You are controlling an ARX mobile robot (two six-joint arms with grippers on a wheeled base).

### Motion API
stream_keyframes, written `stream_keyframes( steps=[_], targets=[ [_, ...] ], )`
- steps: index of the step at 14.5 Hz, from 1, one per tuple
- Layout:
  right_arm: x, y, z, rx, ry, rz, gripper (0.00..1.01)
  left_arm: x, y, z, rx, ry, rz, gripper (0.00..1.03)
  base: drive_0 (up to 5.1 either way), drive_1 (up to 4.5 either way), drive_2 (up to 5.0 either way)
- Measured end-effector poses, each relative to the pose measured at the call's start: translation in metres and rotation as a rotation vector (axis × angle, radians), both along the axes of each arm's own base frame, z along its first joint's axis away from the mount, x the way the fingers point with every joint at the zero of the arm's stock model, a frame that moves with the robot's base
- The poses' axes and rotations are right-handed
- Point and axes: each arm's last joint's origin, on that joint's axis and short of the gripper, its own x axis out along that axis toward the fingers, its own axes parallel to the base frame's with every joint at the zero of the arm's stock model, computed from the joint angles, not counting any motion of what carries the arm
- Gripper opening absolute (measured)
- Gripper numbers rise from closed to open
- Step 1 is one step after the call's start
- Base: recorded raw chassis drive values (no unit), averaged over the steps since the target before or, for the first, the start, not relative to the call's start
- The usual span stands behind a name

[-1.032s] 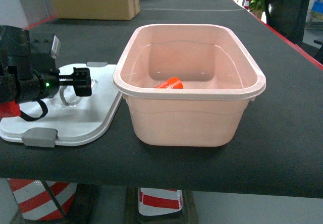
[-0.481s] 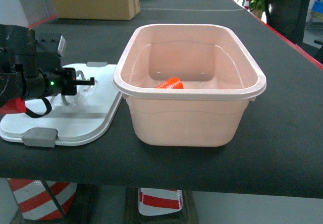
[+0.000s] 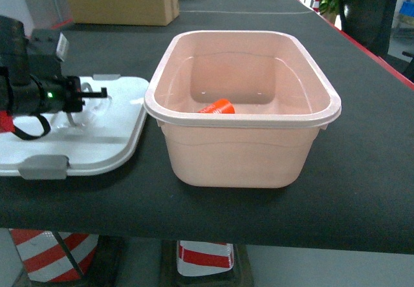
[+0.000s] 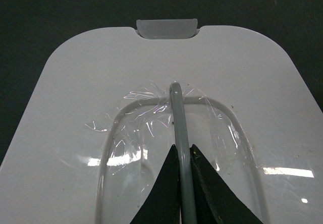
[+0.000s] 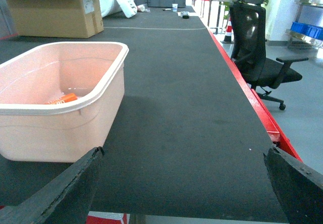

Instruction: Pick capacitor and pack into box

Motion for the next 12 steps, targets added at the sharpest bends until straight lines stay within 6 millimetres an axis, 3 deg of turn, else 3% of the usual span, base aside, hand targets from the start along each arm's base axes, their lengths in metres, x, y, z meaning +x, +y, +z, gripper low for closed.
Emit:
stream_keyframes(
  steps=[1, 2, 3, 5, 7, 10, 12],
  targets=[
    [0.0, 0.0, 0.0, 0.0, 0.0, 0.0, 0.98, -0.001, 0.005, 0.022, 0.005, -0.029, 0.018, 0.02, 0.0, 0.0, 0.0],
    [0.0, 0.0, 0.0, 0.0, 0.0, 0.0, 0.98, -0.005, 0.01, 0.096, 0.021, -0.169, 0.066, 0.02, 0.0, 0.0, 0.0],
    [0.0, 0.0, 0.0, 0.0, 0.0, 0.0, 0.98, -0.011, 0.002, 0.123, 0.026, -0.225, 0.069, 0.02, 0.0, 0.0, 0.0],
    [0.0, 0.0, 0.0, 0.0, 0.0, 0.0, 0.98, -0.028, -0.034, 0.164, 0.027, -0.291, 0.049, 0.02, 0.0, 0.0, 0.0],
    [0.0, 0.0, 0.0, 0.0, 0.0, 0.0, 0.98, -0.043, -0.086, 0.182, 0.013, -0.307, 0.008, 0.02, 0.0, 0.0, 0.0],
    [0.0, 0.0, 0.0, 0.0, 0.0, 0.0, 0.98, -0.065, -0.176, 0.181, -0.039, -0.26, -0.052, 0.02, 0.0, 0.0, 0.0],
    [0.0, 0.0, 0.0, 0.0, 0.0, 0.0, 0.98, -0.069, -0.224, 0.179, -0.08, -0.249, -0.075, 0.02, 0.0, 0.0, 0.0]
  ],
)
